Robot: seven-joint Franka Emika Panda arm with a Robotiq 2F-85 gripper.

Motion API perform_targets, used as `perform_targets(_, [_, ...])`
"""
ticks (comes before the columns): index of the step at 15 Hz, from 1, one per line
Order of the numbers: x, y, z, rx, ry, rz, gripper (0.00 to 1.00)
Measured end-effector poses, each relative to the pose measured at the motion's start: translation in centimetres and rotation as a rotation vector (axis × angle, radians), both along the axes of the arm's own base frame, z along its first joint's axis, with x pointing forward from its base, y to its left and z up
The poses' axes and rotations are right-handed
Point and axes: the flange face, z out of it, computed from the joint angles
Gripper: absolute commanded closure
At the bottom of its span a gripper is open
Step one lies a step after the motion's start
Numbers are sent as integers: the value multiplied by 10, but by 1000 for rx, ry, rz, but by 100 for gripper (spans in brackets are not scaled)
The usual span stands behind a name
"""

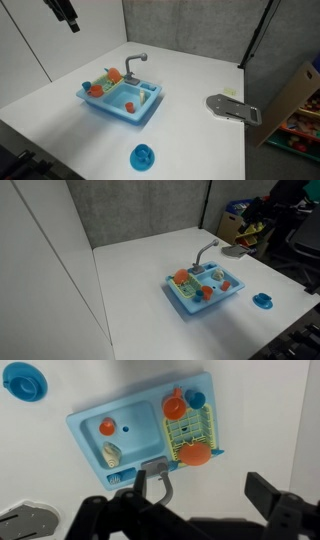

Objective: Remove the white bottle from the sink and drop it on the table

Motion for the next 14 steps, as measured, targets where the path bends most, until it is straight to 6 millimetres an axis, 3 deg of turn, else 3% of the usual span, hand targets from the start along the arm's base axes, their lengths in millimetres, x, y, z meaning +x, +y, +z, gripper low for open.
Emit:
perform_targets(8, [57, -39, -34, -95, 77, 2, 0])
perform_targets(14, [87, -68, -71, -115, 131, 79, 0])
